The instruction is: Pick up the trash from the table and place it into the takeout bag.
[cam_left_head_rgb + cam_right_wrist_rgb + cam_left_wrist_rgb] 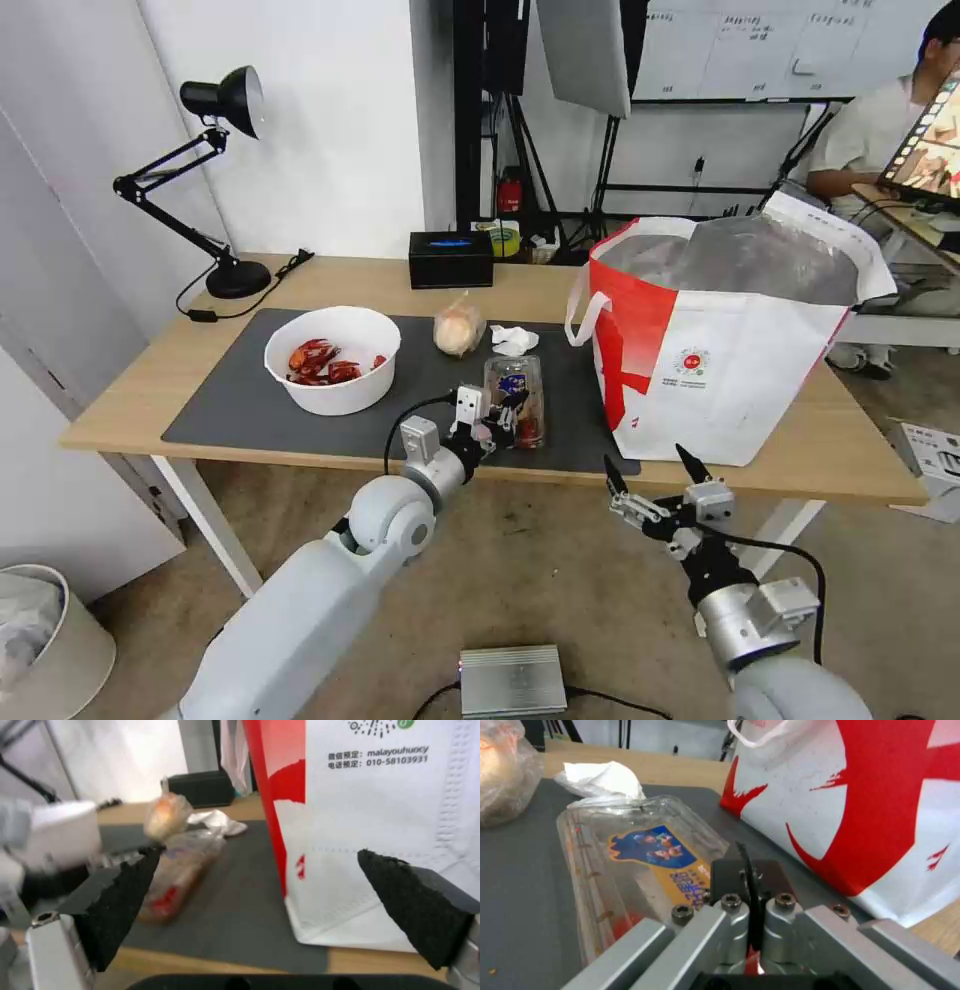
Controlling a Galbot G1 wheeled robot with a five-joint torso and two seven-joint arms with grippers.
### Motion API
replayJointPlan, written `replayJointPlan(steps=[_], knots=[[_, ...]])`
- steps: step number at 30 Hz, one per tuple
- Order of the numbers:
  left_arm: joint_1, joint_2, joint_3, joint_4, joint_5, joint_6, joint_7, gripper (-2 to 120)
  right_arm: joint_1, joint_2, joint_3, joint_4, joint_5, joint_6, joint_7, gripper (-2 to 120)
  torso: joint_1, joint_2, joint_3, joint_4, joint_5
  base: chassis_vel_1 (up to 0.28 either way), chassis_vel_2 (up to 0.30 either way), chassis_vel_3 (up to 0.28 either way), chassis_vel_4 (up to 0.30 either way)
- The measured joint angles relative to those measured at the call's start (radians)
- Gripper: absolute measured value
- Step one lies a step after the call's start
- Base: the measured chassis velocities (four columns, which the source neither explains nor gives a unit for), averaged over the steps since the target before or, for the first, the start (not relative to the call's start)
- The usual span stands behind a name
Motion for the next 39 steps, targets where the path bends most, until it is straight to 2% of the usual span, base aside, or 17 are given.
replayJointPlan(steps=[2,3,6,7,9,10,11,12,13,18,31,39], knots=[[0.002,0.003,0.001,0.0,0.005,0.0,0.0,0,0.039,-0.016,0.001,0.017,0.145,-0.06,0.029,100,0.0,0.0,0.0,0.0,-0.0001,0.0,0.0,0.0,0.0],[0.002,0.003,0.001,0.0,0.005,0.0,0.0,0,0.039,-0.016,0.001,0.017,0.145,-0.06,0.029,100,0.0,0.0,0.0,0.0,-0.0001,0.0,0.0,0.0,0.0],[0.002,0.018,0.011,0.0,0.004,0.003,-0.002,0,0.097,-0.032,-0.003,0.033,0.354,-0.13,0.071,100,0.0,0.0,0.0,0.0002,0.0,0.0,0.0,0.0,0.0],[0.002,0.018,0.011,0.0,0.004,0.003,-0.002,0,0.097,-0.032,-0.003,0.033,0.354,-0.13,0.071,100,0.0,0.0,0.0,0.0002,0.0,0.0,0.0,0.0,0.0],[-0.01,0.023,0.031,0.003,-0.001,0.003,-0.003,0,0.118,-0.034,-0.007,0.038,0.445,-0.156,0.099,100,0.0,0.0,0.0,0.0007,0.0,0.0,0.0,0.0,0.0],[-0.041,0.022,0.066,0.022,-0.011,0.003,-0.004,0,0.125,-0.032,-0.006,0.045,0.512,-0.173,0.126,100,0.0,0.0,0.0,0.0006,0.0,0.0,0.0,0.0,0.0],[-0.041,0.022,0.066,0.022,-0.011,0.003,-0.004,0,0.125,-0.032,-0.006,0.045,0.512,-0.173,0.126,100,0.0,0.0,0.0,0.0006,0.0,0.0,0.0,0.0,0.0],[-0.065,0.016,0.09,0.037,-0.018,0.002,-0.004,0,0.135,-0.032,-0.006,0.047,0.55,-0.182,0.148,100,0.0,0.0,0.0,-0.0006,0.0,0.0,0.0,0.0,0.0],[-0.082,0.009,0.108,0.047,-0.025,0.001,-0.005,0,0.16,-0.035,-0.01,0.045,0.587,-0.197,0.174,100,0.0,0.0,0.0,-0.0006,-0.0001,0.0,0.0,0.0,0.0],[-0.096,0.003,0.116,0.057,-0.049,0.001,-0.023,0,0.251,-0.048,-0.033,-0.004,0.66,-0.232,0.233,100,0.0,0.0,0.0,0.0003,0.0,0.0,0.0,0.0,0.0],[-0.086,0.033,0.085,0.041,-0.063,-0.004,-0.031,0,0.301,-0.053,-0.048,-0.049,0.71,-0.248,0.246,100,0.0,0.0,0.0,0.0,0.0,0.0,0.0,0.0,0.0],[-0.077,0.042,0.077,0.033,-0.063,-0.005,-0.033,0,0.396,-0.048,-0.062,-0.093,0.839,-0.292,0.311,100,0.0,0.0,0.0,0.0,0.0,0.0,0.0,0.0,0.0]])
